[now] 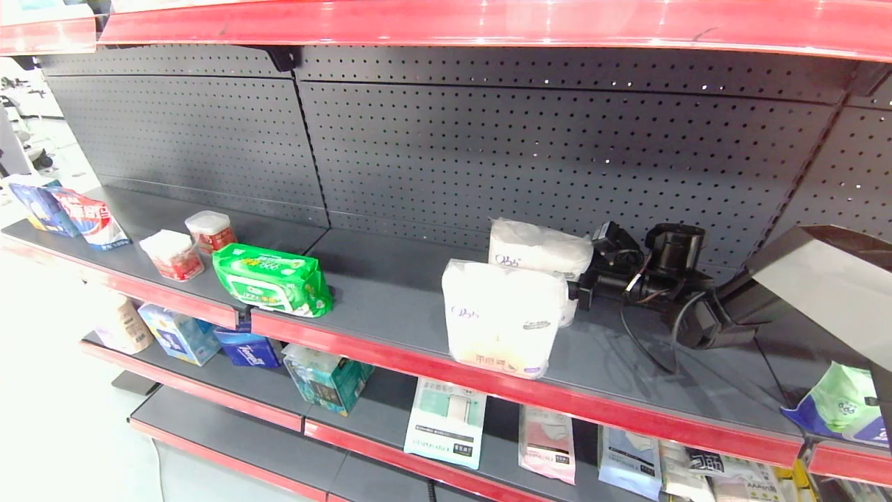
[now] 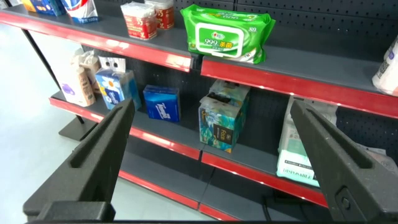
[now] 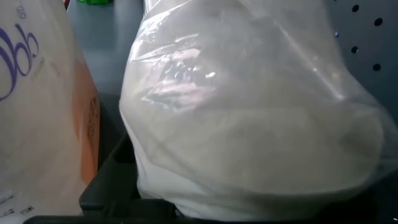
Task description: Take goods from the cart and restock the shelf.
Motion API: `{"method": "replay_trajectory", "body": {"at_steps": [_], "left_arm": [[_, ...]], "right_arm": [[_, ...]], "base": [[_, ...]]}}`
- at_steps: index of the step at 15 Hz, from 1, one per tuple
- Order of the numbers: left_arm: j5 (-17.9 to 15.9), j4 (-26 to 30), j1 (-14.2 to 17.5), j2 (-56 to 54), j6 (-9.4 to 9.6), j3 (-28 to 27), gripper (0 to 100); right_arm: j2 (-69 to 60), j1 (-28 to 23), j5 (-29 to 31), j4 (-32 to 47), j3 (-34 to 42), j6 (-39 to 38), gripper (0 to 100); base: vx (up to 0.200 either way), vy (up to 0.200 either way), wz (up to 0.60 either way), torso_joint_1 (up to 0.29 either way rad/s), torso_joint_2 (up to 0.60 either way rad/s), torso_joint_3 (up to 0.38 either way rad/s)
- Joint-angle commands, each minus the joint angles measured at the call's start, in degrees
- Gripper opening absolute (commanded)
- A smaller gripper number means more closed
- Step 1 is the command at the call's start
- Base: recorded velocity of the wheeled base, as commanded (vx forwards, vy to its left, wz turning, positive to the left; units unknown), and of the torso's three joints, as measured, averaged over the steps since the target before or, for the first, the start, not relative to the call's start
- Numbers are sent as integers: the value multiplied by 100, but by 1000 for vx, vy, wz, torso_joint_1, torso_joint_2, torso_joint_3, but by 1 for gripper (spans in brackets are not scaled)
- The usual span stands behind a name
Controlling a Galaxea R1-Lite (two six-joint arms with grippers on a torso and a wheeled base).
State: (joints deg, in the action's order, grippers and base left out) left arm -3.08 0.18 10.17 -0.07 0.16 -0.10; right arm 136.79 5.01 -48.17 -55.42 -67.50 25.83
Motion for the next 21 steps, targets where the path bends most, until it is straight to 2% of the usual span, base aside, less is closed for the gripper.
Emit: {"method": "replay_trajectory", "body": {"at_steps": [1, 14, 15, 21], "left_arm": [[1, -1, 3, 7, 2, 1, 100], [1, -1, 3, 7, 2, 1, 100], [1, -1, 3, 7, 2, 1, 100], [1, -1, 3, 7, 2, 1, 100]], "right_arm": [[14, 0, -26, 5, -9, -8, 0], [6, 79, 18, 5, 9, 27, 0], [6, 79, 9, 5, 9, 27, 100], [-346, 35, -44, 5, 369, -34, 100]], "base": [[0, 0, 0, 0, 0, 0], [0, 0, 0, 0, 0, 0], [0, 0, 0, 0, 0, 0], [0, 0, 0, 0, 0, 0]]}}
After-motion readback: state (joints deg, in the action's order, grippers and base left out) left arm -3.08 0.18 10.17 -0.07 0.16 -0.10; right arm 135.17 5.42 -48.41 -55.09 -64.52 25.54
